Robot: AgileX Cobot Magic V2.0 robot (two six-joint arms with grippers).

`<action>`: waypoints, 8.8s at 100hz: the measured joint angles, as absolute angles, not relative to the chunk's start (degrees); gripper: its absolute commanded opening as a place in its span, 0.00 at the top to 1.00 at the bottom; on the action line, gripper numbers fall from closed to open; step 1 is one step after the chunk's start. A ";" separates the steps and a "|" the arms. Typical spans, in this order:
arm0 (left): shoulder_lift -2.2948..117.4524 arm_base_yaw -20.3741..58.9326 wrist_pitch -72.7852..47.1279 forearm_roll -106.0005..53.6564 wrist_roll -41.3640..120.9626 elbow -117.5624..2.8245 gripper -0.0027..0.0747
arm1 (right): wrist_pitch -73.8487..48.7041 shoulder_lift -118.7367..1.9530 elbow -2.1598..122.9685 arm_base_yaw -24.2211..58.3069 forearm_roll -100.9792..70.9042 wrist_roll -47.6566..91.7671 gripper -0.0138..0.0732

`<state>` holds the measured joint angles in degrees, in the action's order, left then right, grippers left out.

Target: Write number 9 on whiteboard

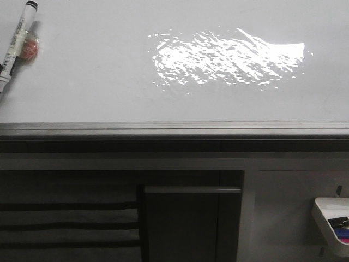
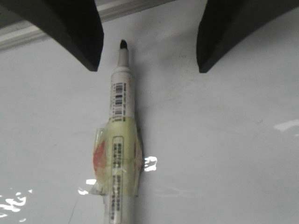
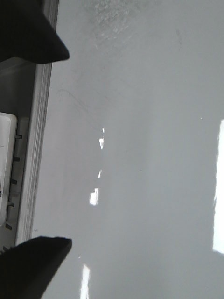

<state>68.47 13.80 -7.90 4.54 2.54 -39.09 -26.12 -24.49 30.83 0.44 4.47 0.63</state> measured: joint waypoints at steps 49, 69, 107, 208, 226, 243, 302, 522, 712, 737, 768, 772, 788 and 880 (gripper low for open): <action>77.49 16.36 -3.80 4.74 2.64 -42.65 0.61 | -26.12 -24.49 30.61 0.44 4.47 0.63 0.07; 77.67 16.36 -3.02 4.74 2.75 -42.75 0.86 | -26.12 -24.49 30.61 0.44 4.47 0.63 0.07; 73.28 16.79 -9.67 4.74 2.75 -43.16 0.99 | -30.14 -26.47 34.78 0.44 0.00 0.63 0.07; 69.89 37.26 -58.54 -25.34 53.28 -62.68 0.99 | -56.95 -72.53 68.89 29.68 -34.54 55.42 0.07; 69.89 38.25 -58.66 -25.07 53.65 -62.68 0.99 | -55.83 -76.30 71.50 35.02 -34.60 56.14 0.16; 69.89 38.25 -58.66 -23.63 53.88 -62.68 0.99 | -55.55 -77.88 72.44 36.30 -34.60 56.14 0.47; 69.89 38.25 -58.76 -23.19 54.00 -62.68 0.99 | -55.55 -77.99 72.53 36.30 -34.48 56.14 0.76; 51.91 19.15 -33.82 -20.09 37.44 -47.95 0.47 | -37.08 -72.57 59.87 16.64 -18.29 18.33 0.91; 84.48 47.51 -45.92 -31.26 55.88 -71.11 0.91 | -70.45 -69.96 69.19 17.62 -33.58 59.06 0.91; 84.48 47.48 -46.39 -30.90 57.02 -71.11 0.99 | -70.36 -69.96 69.19 17.62 -33.34 59.31 0.63; 83.60 42.55 -47.04 -28.18 53.19 -71.11 0.99 | -69.97 -69.40 72.01 16.70 -29.14 53.07 0.47; 83.19 41.32 -47.04 -25.86 50.79 -71.11 0.99 | -69.97 -68.56 72.63 16.14 -27.75 50.74 0.47; 80.45 35.68 -47.94 -12.85 32.11 -71.11 0.99 | -67.93 -65.09 73.22 13.32 -23.74 43.48 0.47; 75.74 15.26 -25.55 4.04 -6.24 -53.57 0.97 | -66.92 -63.79 73.22 11.34 -22.81 41.67 0.47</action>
